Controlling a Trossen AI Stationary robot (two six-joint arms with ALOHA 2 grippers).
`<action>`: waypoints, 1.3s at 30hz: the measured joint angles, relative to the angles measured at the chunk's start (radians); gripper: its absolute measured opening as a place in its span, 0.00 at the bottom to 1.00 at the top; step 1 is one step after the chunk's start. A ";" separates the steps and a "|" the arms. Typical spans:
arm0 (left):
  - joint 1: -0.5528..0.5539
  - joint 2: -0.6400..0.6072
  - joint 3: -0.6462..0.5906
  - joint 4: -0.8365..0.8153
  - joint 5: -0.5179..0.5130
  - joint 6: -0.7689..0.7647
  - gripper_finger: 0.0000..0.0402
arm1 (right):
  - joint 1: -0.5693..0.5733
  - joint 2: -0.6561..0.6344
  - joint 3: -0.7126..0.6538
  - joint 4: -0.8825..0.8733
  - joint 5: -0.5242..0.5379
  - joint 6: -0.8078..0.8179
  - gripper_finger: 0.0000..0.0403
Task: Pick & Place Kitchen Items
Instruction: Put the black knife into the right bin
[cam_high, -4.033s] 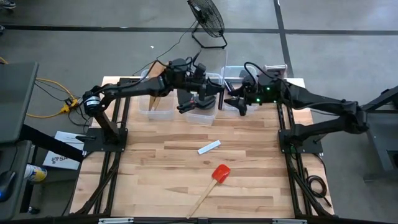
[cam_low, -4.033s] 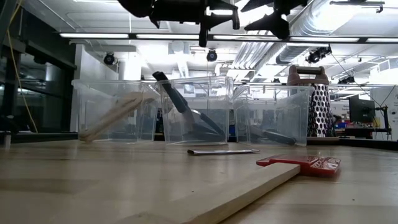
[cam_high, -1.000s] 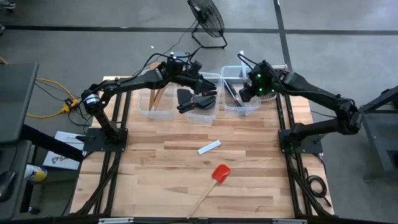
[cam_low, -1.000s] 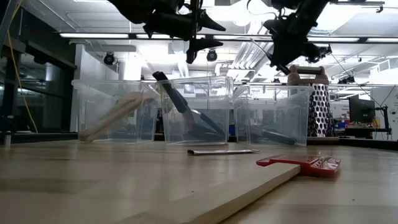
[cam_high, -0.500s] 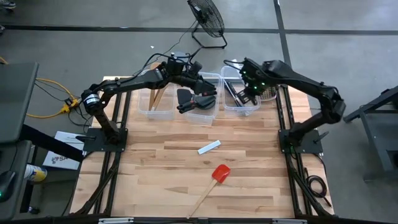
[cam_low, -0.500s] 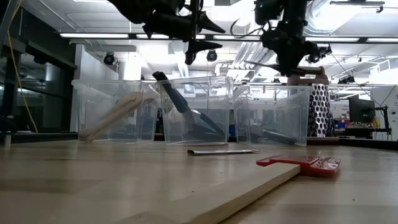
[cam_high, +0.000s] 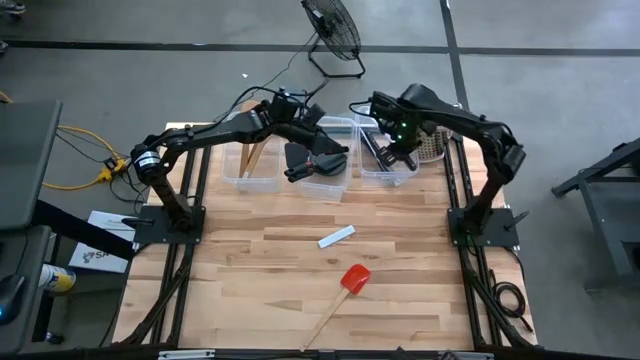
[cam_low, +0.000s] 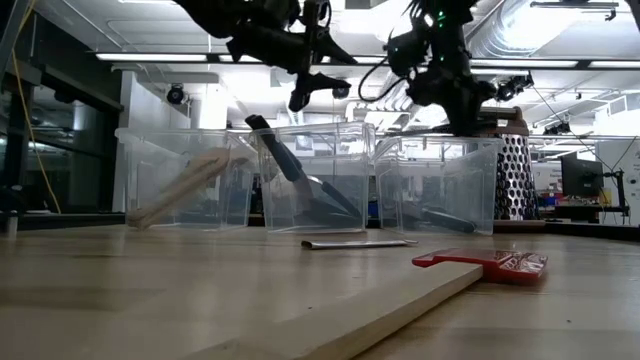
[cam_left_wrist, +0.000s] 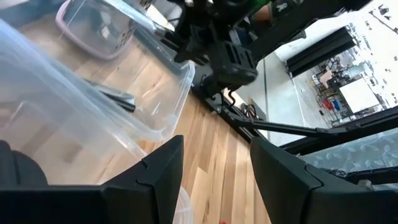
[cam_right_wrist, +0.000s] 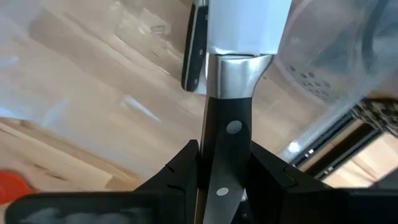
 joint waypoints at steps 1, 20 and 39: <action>0.000 0.000 0.000 -0.008 0.000 0.000 0.46 | -0.007 0.008 0.000 0.003 -0.002 -0.008 0.22; 0.000 0.000 0.000 -0.031 0.021 0.000 0.46 | -0.060 0.028 0.000 0.132 0.003 -0.080 0.22; 0.000 0.000 0.000 -0.039 0.021 0.000 0.46 | -0.051 0.138 -0.001 0.123 -0.003 -0.049 0.22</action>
